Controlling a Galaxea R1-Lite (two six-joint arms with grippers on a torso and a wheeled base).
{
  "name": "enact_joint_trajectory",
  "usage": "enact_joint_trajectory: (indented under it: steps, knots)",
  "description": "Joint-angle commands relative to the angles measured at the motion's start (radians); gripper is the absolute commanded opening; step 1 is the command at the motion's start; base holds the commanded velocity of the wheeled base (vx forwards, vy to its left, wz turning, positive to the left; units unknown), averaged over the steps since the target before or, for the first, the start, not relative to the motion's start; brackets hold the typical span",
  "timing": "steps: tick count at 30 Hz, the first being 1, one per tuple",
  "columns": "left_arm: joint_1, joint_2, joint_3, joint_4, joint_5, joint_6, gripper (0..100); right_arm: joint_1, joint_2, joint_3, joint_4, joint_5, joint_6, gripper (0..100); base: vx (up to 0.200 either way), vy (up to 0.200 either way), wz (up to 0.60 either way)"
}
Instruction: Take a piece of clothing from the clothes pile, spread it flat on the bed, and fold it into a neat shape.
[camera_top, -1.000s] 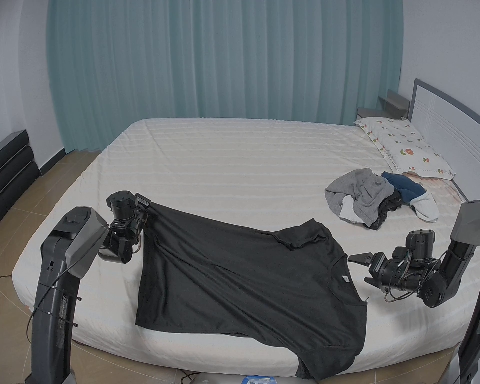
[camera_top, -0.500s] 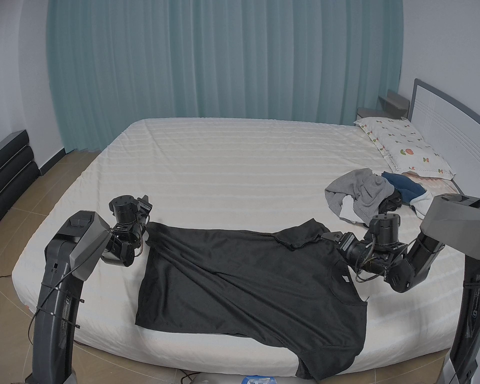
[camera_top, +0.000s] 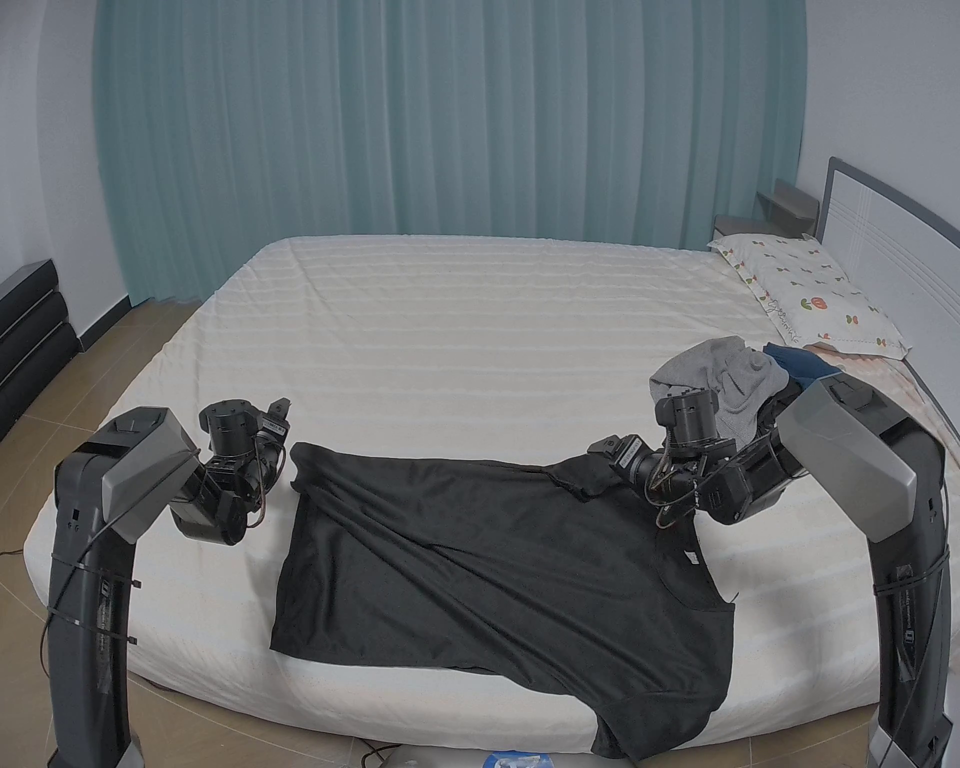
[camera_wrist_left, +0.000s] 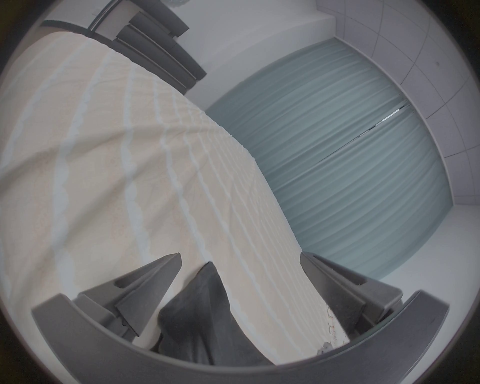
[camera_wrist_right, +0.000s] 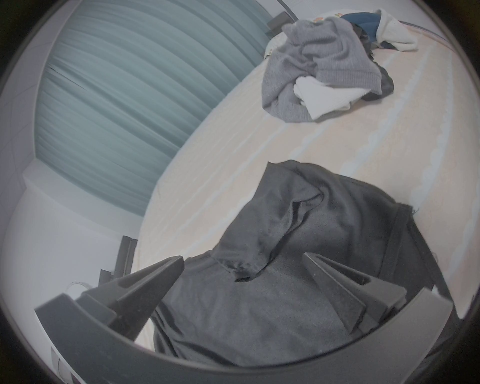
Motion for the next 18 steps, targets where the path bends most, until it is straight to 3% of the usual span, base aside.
enact_joint_trajectory:
  steps: [1, 13, 14, 18]
  knots:
    - [0.01, -0.132, 0.147, -0.032, -0.052, -0.031, 100, 0.003, 0.129, -0.18, 0.131, -0.017, 0.0, 100, 0.0, 0.0, 0.0]
    - [-0.011, -0.207, 0.396, -0.084, -0.054, -0.045, 100, -0.019, 0.244, -0.389, 0.183, -0.044, -0.001, 100, 0.0, 0.0, 0.0]
    - [-0.011, -0.205, 0.413, -0.102, -0.054, -0.048, 100, -0.025, 0.255, -0.415, 0.191, -0.051, -0.003, 0, 0.0, 0.0, 0.0]
    - [-0.01, -0.201, 0.45, -0.158, -0.058, -0.082, 100, -0.042, 0.313, -0.547, 0.197, -0.077, -0.003, 0, 0.0, 0.0, 0.0]
